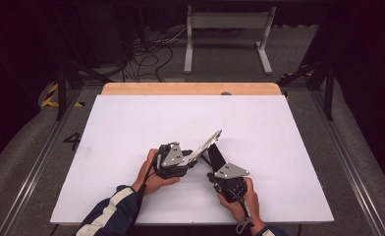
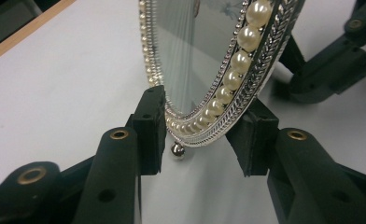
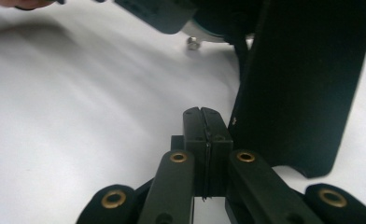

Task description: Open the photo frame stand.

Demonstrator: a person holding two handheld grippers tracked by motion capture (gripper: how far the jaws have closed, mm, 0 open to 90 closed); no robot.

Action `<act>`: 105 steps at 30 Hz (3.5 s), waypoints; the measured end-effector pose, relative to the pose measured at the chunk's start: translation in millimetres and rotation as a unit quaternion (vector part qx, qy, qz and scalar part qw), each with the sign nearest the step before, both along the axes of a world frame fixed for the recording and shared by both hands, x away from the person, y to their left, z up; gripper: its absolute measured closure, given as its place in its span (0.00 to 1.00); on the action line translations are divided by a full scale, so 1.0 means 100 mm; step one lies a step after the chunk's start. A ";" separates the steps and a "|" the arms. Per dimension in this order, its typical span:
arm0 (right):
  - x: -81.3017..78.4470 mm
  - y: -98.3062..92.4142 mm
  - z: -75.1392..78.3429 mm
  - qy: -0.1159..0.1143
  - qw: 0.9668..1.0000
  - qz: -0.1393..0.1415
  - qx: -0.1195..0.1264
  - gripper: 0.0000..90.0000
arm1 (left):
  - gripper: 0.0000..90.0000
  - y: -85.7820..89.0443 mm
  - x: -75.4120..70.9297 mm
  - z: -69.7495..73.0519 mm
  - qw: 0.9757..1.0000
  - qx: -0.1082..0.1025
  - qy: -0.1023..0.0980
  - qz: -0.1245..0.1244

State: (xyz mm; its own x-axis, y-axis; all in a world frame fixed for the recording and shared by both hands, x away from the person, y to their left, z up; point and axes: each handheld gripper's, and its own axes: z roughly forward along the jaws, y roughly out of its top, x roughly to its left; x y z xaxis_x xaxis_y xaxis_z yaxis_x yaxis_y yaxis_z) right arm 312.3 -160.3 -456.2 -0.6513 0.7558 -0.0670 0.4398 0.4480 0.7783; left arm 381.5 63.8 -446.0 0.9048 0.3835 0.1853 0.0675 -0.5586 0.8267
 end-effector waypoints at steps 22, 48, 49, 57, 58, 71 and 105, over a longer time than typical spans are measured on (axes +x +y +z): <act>0.11 -0.18 0.02 0.017 1.000 0.000 0.010 1.00 | 0.80 -0.10 -0.15 0.05 0.999 0.032 -0.026 -0.023; 0.26 -0.38 -0.01 -0.008 1.000 0.000 0.001 1.00 | 0.79 -0.18 -0.21 0.03 1.000 0.001 -0.003 -0.023; 0.27 -0.38 -0.01 -0.008 1.000 -0.001 0.001 1.00 | 0.79 -0.18 -0.21 0.03 1.000 0.000 -0.001 -0.024; 0.28 -0.41 -0.01 -0.005 1.000 -0.008 0.004 1.00 | 0.79 -0.06 -0.22 0.07 0.999 -0.004 0.001 -0.036; 0.28 -0.41 -0.01 -0.005 1.000 -0.009 0.004 1.00 | 0.78 -0.02 -0.23 0.08 0.999 -0.006 0.002 -0.035; 0.10 -0.30 0.09 -0.022 0.999 0.008 0.036 0.83 | 0.51 0.57 -0.40 0.11 0.999 -0.014 0.006 0.052; 0.33 0.22 0.12 -0.030 0.991 -0.055 0.121 0.47 | 0.17 1.34 -0.85 -0.07 0.990 -0.019 0.048 0.131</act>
